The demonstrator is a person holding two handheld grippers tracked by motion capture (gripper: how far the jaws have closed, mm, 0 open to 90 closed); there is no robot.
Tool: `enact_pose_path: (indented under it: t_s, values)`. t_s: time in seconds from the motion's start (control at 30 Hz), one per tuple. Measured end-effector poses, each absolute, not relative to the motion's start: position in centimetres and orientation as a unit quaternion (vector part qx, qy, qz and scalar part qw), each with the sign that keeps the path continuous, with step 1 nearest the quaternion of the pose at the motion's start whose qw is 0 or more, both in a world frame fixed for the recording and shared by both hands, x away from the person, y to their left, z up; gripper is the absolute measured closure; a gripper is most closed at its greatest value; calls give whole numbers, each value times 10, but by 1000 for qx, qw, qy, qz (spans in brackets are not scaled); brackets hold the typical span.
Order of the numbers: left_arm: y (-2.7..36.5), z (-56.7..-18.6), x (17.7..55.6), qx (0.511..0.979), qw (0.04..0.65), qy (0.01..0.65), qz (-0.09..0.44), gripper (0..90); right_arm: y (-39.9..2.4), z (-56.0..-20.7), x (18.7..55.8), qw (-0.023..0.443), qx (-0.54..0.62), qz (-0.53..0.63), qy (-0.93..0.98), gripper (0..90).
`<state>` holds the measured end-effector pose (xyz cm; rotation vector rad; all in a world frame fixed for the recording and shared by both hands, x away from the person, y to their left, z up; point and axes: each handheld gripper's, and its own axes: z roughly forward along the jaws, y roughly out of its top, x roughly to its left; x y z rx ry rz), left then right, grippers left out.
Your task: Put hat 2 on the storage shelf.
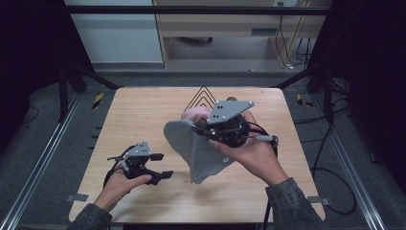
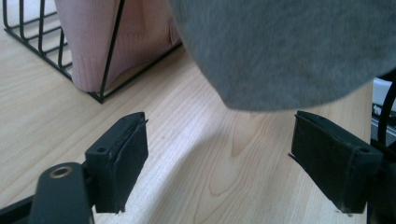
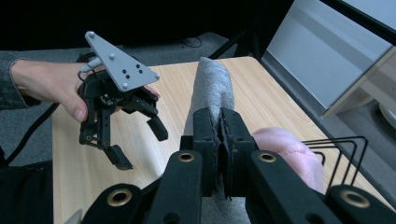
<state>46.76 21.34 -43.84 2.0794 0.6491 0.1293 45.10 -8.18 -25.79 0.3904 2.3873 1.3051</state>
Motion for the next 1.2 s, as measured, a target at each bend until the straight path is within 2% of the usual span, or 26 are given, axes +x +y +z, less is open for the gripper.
enact_pose_path:
  t_s: [0.2,0.47,0.6,0.8,0.87,1.03,1.2]
  values:
    - [212,-426,472,844,466,258,65,206,-74,-259,452,191,136,465,854,861]
    - [207,-411,489,850,458,249,78,310,-67,-260,453,186,132,465,855,861]
    - [199,-413,501,846,466,246,76,473,-68,-263,455,184,138,461,857,861]
    - [189,-412,503,852,466,225,77,806,-77,-270,460,184,154,457,857,861]
    - [187,-408,502,853,464,226,76,855,-83,-273,462,186,166,455,855,861]
    - [186,-390,498,861,454,216,81,868,-101,-277,468,189,194,458,847,861]
    - [187,-355,495,866,443,210,97,870,-116,-268,470,196,210,474,832,861]
